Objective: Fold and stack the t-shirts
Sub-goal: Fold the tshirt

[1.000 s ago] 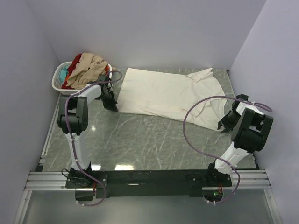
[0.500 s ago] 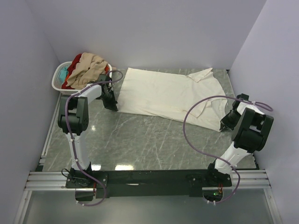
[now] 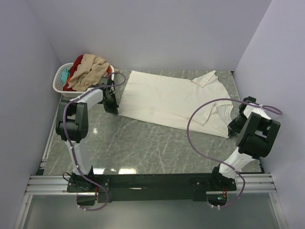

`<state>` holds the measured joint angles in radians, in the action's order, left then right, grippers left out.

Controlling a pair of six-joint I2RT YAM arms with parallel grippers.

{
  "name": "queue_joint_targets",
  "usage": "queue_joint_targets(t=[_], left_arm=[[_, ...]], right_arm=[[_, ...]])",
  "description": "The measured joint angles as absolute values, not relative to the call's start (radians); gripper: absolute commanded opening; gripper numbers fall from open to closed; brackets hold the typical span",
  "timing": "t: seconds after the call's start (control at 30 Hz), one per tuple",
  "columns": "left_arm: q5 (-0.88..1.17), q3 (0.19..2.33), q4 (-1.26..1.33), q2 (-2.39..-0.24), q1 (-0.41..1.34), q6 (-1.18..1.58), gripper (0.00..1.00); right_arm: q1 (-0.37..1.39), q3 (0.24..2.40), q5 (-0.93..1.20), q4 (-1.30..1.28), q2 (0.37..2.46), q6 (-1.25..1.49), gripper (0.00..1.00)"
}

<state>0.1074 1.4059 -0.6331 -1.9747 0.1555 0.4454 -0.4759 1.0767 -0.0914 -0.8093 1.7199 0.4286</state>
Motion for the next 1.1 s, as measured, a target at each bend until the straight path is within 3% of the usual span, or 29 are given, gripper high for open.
queue_joint_targets(t=[0.07,0.1,0.13,0.23,0.33,0.53,0.7,0.87,1.1], left_arm=[[0.105,1.395,-0.634,-1.961,0.159,0.445,0.03],[0.102,1.394,-0.639,-1.958,0.161,0.445,0.08],[0.099,1.393,-0.642,-1.956,0.162,0.445,0.21],[0.073,1.391,-0.657,-1.943,0.163,0.437,0.48],[0.046,1.386,-0.68,-1.909,0.16,0.436,0.61],[0.023,1.42,-0.725,-1.851,0.179,0.439,0.69],[0.037,1.472,-0.725,-1.848,0.231,0.44,0.7],[0.104,1.487,-0.707,-1.853,0.259,0.442,0.69],[0.17,1.47,-0.653,-1.942,0.259,0.449,0.7]], right_arm=[[-0.476,1.077,-0.095,-0.813,1.715,0.429,0.11],[-0.476,1.077,-0.097,-0.817,1.711,0.429,0.23],[-0.476,1.077,-0.098,-0.822,1.706,0.428,0.28],[-0.477,1.077,-0.113,-0.841,1.677,0.427,0.43],[-0.484,1.092,-0.115,-0.871,1.638,0.423,0.52],[-0.454,1.151,-0.069,-0.894,1.539,0.426,0.55],[-0.283,1.159,0.007,-0.863,1.496,0.456,0.51],[-0.112,1.169,0.08,-0.807,1.57,0.504,0.46],[-0.062,1.187,0.089,-0.768,1.716,0.534,0.42]])
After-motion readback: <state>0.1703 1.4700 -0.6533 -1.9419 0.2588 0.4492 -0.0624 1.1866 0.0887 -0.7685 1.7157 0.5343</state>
